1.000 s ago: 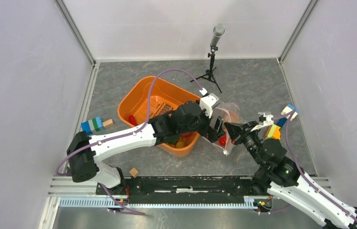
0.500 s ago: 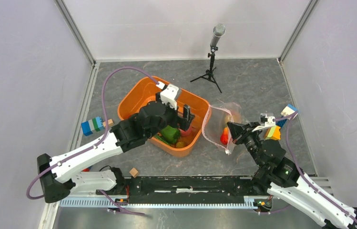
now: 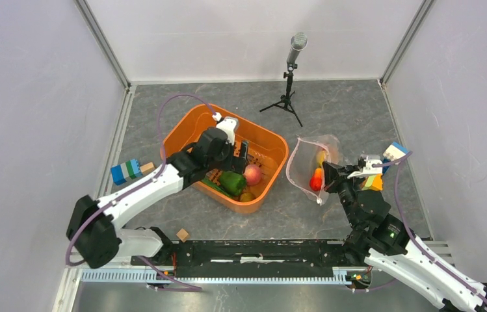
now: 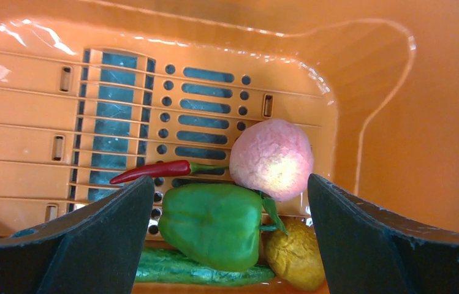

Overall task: Place the food in the zip-top bag and seal the zipper
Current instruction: Pick up the fake fruit from the bin.

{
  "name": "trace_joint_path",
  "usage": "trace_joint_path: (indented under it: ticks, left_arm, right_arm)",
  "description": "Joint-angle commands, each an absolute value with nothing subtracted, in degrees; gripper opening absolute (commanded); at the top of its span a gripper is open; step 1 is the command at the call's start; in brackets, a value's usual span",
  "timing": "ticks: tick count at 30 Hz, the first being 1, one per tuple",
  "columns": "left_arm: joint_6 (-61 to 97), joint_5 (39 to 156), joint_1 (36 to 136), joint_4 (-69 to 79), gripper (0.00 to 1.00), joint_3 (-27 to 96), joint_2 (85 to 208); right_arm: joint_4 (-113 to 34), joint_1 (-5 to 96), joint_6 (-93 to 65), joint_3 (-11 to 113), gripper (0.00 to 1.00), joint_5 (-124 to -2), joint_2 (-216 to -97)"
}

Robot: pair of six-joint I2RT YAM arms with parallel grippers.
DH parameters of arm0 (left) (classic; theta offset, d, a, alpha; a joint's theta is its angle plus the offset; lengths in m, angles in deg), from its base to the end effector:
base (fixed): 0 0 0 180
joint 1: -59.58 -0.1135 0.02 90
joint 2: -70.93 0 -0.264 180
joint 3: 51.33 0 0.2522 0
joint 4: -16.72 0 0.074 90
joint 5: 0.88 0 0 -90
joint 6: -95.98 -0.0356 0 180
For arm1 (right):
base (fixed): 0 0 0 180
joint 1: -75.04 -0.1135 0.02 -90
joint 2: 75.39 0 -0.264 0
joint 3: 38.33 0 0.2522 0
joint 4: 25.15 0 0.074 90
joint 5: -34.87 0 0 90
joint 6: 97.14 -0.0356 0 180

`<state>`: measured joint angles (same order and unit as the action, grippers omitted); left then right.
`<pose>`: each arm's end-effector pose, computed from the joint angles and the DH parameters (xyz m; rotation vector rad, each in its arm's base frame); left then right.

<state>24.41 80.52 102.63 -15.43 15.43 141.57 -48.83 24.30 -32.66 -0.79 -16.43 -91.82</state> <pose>0.2027 -0.1821 0.2813 0.3910 2.1912 -0.4352 0.0829 0.0662 0.2744 0.1687 1.6185 0.4846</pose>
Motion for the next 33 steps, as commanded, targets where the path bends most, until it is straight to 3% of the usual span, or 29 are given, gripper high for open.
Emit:
trace_joint_path:
  ticks: [1, 6, 15, 23, 33]
  left_arm:
    - [20.68, 91.79, 101.42, -16.00, 1.00, 18.41, 147.13]
    - [18.44, 100.61, 101.41, -13.05, 1.00, 19.49, 153.61]
    - [16.68, 97.66, 100.89, -10.61, 1.00, 22.02, 162.50]
    - [18.64, 97.25, 100.80, -12.59, 0.59, 24.49, 164.53]
    - [20.95, 92.94, 100.80, -14.38, 0.55, 21.97, 153.60]
  right_arm:
    - [-45.35, 24.15, -28.53, 0.13, 0.00, -10.77, -91.75]
    - [-43.14, 24.15, -24.89, -0.98, 0.00, -10.30, -94.07]
    - [-41.13, 24.16, -25.84, 0.42, 0.00, -17.03, -100.24]
    - [-40.10, 24.14, -29.52, -0.61, 0.00, -19.26, -96.71]
    - [-47.08, 24.15, -35.43, 1.81, 0.00, -20.69, -100.88]
